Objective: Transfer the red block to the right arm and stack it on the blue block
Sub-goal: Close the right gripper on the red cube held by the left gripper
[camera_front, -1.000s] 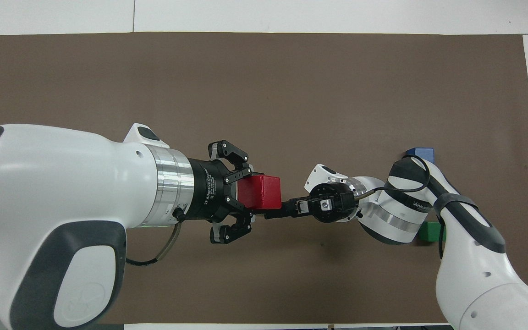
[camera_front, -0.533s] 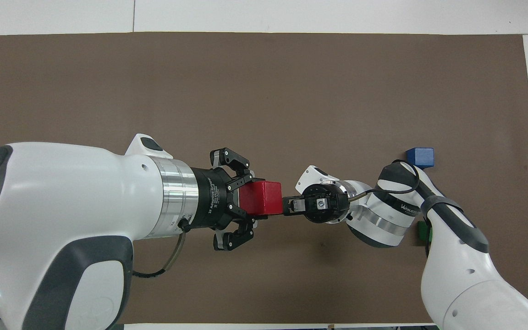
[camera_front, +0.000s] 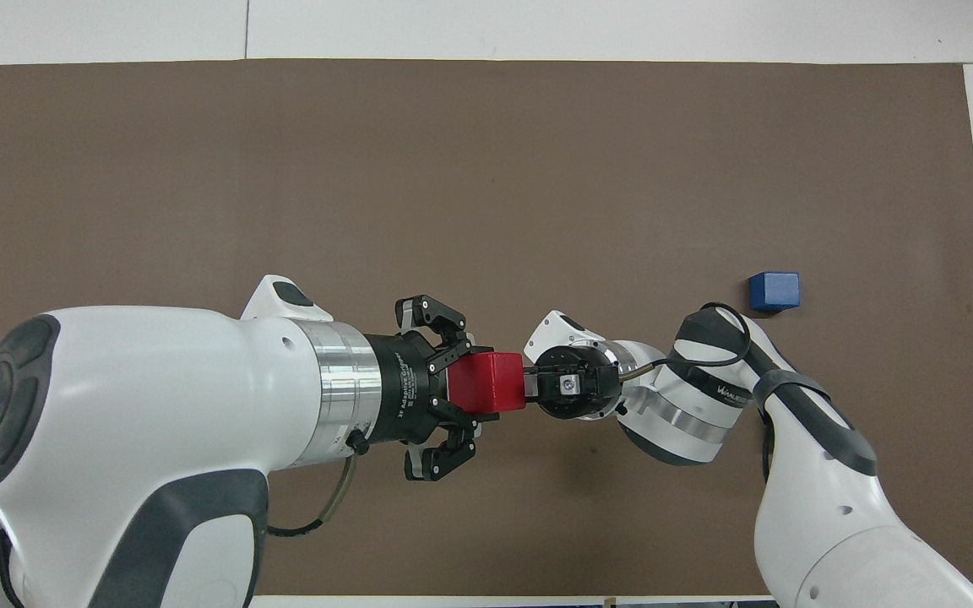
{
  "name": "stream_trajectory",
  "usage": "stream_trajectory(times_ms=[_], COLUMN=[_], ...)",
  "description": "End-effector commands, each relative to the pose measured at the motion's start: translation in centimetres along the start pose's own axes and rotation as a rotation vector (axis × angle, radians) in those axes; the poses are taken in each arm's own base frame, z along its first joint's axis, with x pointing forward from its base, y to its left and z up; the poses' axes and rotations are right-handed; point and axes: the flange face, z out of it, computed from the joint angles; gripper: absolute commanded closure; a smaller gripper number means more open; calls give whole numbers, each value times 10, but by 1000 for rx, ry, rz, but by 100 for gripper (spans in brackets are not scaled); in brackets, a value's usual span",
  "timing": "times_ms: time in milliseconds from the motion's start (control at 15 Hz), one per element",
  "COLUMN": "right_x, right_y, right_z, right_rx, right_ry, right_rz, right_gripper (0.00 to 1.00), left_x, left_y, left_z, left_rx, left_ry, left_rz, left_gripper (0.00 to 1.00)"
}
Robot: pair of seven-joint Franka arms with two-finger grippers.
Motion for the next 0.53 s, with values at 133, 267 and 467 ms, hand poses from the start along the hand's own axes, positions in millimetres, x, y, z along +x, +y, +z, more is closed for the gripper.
stream_trajectory(times_ms=[133, 267, 467], right_x=[-3, -5, -5], right_y=[10, 15, 15], right_z=[6, 9, 8], right_rx=[-13, -34, -52], right_ry=[6, 8, 8], right_rz=[-66, -72, -66], right_gripper=[66, 100, 100], left_x=[3, 3, 4], left_y=[-8, -8, -7], left_z=[-2, -2, -3], left_rx=[-11, -11, -9], left_ry=[-15, -15, -12], left_rz=[-24, -24, -17], left_gripper=[100, 100, 100])
